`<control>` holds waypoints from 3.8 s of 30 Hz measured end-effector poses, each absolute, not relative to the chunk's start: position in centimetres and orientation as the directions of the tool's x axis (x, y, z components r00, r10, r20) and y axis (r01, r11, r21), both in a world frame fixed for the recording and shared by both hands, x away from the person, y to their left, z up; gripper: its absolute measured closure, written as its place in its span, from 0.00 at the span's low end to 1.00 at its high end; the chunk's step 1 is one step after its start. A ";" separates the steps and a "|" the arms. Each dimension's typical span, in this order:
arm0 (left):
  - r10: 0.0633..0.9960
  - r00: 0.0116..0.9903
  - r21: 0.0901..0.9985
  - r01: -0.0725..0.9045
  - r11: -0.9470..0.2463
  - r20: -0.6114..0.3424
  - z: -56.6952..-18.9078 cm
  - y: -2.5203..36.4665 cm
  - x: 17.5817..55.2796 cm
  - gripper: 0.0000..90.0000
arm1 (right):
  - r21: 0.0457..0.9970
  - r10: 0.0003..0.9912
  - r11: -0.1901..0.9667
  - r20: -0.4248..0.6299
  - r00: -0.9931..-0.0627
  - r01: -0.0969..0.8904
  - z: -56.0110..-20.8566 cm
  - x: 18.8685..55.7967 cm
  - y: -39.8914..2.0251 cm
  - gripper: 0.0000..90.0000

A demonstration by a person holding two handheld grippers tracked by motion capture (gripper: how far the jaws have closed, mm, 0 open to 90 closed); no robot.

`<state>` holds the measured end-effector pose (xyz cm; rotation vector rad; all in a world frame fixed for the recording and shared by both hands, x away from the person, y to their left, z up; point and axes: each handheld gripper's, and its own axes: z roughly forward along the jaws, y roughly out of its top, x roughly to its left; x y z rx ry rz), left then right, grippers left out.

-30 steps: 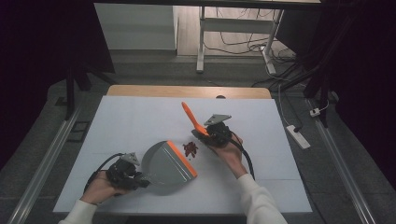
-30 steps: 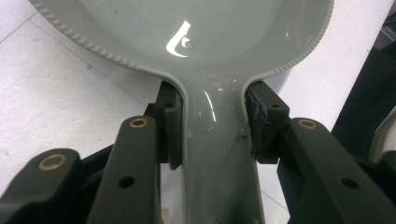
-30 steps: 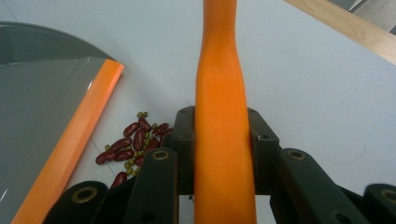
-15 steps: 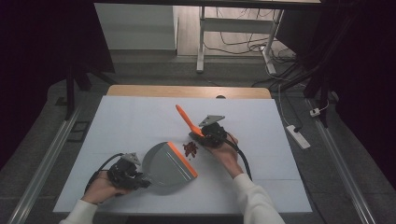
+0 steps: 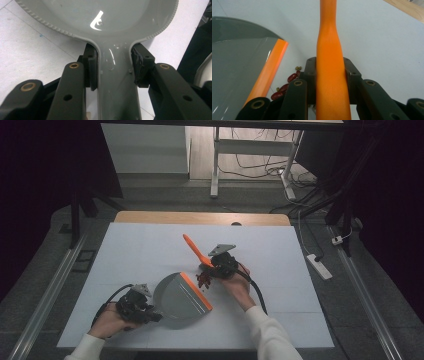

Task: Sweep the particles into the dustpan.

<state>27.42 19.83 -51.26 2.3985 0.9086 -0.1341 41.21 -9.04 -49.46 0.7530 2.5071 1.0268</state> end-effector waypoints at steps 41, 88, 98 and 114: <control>0.575 0.767 0.470 0.635 -0.613 -0.285 -51.5 19.8 27.6 0.69 | 0.718 0.453 0.649 -0.101 -0.886 0.250 -49.7 39.0 -6.5 0.78; 0.578 0.765 0.471 0.637 -0.611 -0.285 -51.6 19.8 27.5 0.69 | 0.736 0.494 0.611 -0.068 -0.867 0.291 -49.8 39.2 -7.1 0.78; 0.577 0.765 0.469 0.637 -0.612 -0.285 -51.6 19.8 27.5 0.69 | 0.754 0.465 0.578 0.010 -0.885 0.312 -49.8 38.6 -6.5 0.78; 0.577 0.765 0.470 0.636 -0.611 -0.285 -51.6 19.8 27.5 0.69 | 0.821 0.504 0.484 0.020 -0.864 0.301 -47.4 38.2 -7.7 0.78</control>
